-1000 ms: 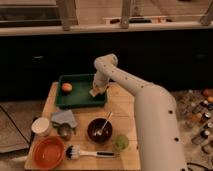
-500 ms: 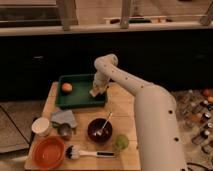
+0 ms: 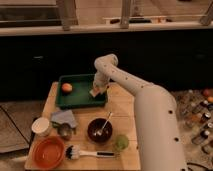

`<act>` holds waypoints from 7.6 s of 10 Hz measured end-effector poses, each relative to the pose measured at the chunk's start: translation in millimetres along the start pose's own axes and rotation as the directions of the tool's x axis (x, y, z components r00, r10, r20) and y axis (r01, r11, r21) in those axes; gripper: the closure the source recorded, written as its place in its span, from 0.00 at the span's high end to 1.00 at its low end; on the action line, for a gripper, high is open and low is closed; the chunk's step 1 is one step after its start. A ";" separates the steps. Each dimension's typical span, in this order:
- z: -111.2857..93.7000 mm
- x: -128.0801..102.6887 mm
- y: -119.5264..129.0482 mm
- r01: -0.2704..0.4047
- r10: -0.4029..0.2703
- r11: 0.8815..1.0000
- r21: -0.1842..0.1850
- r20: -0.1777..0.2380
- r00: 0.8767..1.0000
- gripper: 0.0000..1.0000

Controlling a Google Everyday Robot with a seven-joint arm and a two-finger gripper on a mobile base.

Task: Wipe tray with eraser

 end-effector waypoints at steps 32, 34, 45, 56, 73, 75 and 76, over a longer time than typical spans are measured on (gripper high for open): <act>1.0 0.0 0.7 -0.001 0.001 1.000 -0.001 0.001 1.000 0.01; 1.0 0.0 0.7 -0.001 0.001 1.000 -0.001 0.001 1.000 0.03; -17.1 -33.3 -10.3 0.073 -0.072 0.997 0.023 -0.031 0.997 0.58; -28.7 -78.0 -30.0 0.177 -0.177 0.984 0.037 -0.016 0.984 0.31; -6.3 -54.1 -24.6 0.149 -0.149 0.988 0.044 0.003 0.989 0.80; 16.8 -46.1 -20.8 0.121 -0.121 0.992 0.019 0.014 0.993 0.80; 23.1 -43.2 -19.8 0.110 -0.110 0.994 0.010 0.019 0.994 0.77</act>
